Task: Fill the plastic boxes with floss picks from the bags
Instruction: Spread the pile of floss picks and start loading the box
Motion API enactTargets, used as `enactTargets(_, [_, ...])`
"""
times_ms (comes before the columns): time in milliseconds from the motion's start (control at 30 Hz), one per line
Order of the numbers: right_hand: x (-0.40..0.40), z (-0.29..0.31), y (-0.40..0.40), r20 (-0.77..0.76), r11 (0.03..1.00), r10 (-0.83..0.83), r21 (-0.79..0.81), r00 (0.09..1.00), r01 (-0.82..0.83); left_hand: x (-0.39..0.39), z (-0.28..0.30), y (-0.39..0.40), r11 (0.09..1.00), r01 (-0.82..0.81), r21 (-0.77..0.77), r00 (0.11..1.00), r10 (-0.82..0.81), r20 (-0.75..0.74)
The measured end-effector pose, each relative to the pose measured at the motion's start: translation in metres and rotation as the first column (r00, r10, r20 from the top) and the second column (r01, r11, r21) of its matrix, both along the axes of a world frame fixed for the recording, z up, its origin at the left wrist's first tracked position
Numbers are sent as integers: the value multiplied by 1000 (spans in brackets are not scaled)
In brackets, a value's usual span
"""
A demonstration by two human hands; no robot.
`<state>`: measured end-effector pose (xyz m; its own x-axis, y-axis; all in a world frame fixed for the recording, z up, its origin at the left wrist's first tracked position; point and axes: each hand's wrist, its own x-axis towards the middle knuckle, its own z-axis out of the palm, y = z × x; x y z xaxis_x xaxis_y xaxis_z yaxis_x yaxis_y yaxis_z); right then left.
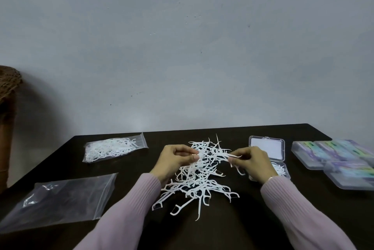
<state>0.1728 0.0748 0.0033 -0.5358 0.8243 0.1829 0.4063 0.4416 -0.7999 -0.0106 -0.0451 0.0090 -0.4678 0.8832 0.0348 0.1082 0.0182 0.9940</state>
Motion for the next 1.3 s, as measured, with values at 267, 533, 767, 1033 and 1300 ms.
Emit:
enactTargets(267, [45,7,21,9,998,-49,35,999,49,25,6,32,995,62,76,994,-69,87])
enactTargets(533, [89,2,45,190,980,-160,147,969,133,73,-2,81,989,117,90,991,-123,58])
enactTargets(767, [96,-1,58,409,964,-101,266,907,-13,96,-8,114,991,107,74,994,-105,-35])
enactTargets(1033, [95,-11,70,316,957,-83,288,945,-12,99,-12,128,993,108,54,988,-101,-113])
enactTargets(1300, [89,-14,73,116,978,-73,201,991,49,98,-13,130,992,106,64,989,-98,-106])
